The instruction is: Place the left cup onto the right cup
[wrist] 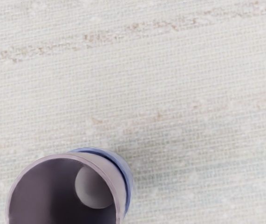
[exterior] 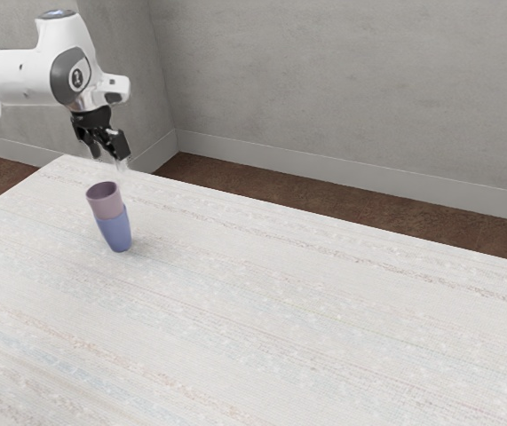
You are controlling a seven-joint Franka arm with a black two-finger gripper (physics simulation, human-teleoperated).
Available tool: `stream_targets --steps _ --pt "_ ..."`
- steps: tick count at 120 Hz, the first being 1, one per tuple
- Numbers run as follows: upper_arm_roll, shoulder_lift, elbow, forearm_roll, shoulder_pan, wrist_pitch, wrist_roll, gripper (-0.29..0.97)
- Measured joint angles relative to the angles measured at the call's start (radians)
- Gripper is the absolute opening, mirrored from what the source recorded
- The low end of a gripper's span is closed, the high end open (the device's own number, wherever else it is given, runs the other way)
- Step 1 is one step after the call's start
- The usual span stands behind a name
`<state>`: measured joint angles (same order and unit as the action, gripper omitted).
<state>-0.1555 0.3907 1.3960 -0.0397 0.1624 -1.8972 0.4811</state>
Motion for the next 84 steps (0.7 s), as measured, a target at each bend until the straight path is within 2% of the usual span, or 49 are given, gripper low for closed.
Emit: stream_targets --steps 25,49,61,72,84 --pt "0.016 -0.164 0.029 -0.007 -0.069 0.215 -0.126 0.65" --pt "0.009 -0.267 0.044 -0.005 -0.234 0.334 -0.244 0.66" --pt "0.003 -0.313 0.072 0.027 -0.351 0.341 -0.274 0.66" --pt "0.003 -0.362 0.17 0.09 -0.454 0.28 -0.288 0.66" --pt "0.003 -0.373 0.237 0.12 -0.542 0.2 -0.279 0.66"
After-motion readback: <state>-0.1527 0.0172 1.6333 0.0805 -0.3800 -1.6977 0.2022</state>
